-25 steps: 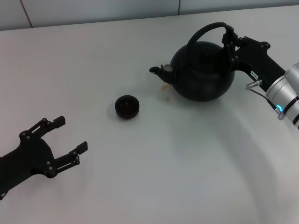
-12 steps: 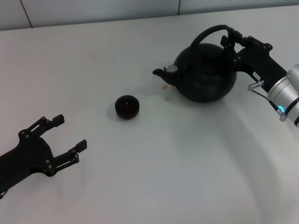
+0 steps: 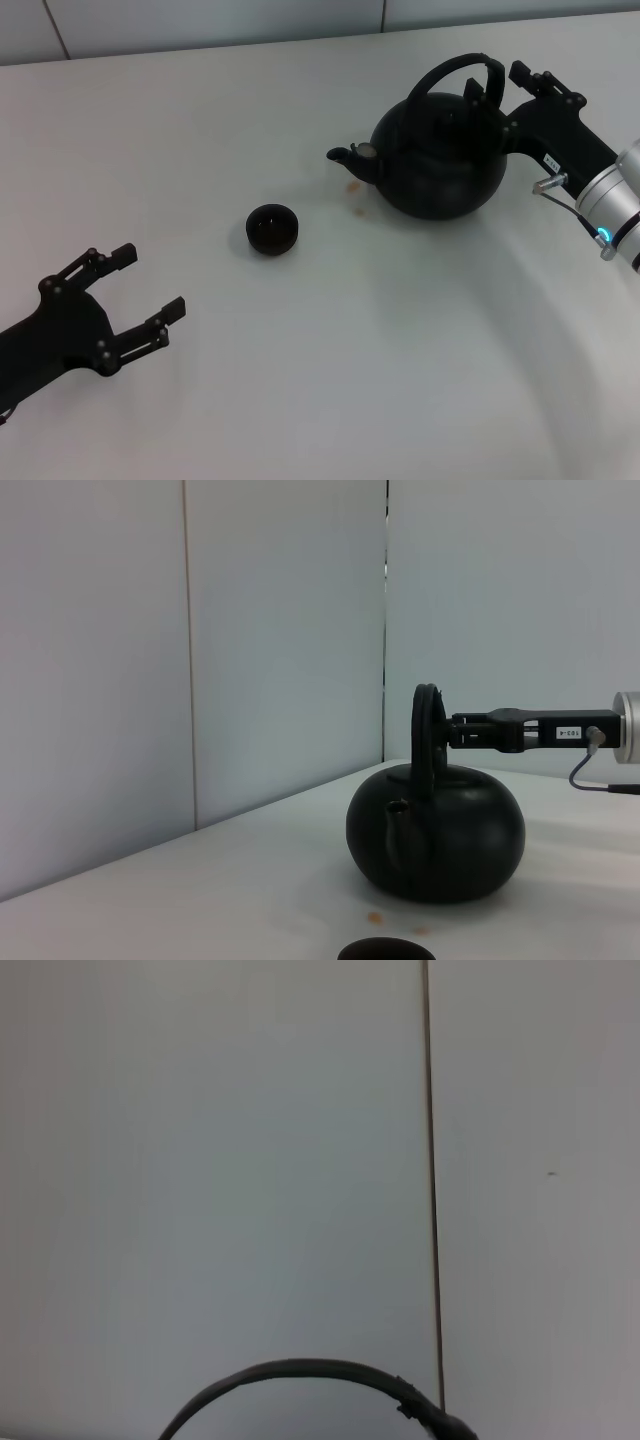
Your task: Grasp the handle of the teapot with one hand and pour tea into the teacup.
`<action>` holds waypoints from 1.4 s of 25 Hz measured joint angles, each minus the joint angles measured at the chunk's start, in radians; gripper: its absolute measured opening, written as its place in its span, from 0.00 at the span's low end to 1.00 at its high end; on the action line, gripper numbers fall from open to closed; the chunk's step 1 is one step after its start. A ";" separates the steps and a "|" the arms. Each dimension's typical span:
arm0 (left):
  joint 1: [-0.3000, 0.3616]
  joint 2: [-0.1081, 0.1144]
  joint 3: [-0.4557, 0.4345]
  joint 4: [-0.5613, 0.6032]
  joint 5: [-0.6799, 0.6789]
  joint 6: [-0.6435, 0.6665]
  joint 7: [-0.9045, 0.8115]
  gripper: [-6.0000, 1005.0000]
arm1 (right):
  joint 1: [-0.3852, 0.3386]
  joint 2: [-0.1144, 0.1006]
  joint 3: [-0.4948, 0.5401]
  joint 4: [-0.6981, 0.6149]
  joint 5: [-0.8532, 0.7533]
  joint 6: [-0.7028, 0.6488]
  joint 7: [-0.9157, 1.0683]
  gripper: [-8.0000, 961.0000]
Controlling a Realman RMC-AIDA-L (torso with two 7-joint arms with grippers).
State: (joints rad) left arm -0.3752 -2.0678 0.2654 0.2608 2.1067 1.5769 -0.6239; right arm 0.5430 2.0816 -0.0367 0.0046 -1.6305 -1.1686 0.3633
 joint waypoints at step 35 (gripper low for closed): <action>0.001 0.005 0.008 0.000 0.006 0.018 -0.005 0.86 | -0.206 -0.016 -0.017 -0.274 -0.428 -0.567 0.360 0.65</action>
State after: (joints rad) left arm -0.3747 -2.0629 0.2731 0.2608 2.1123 1.5953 -0.6286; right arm 0.3374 2.0655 -0.0535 -0.2693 -2.0585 -1.7356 0.7233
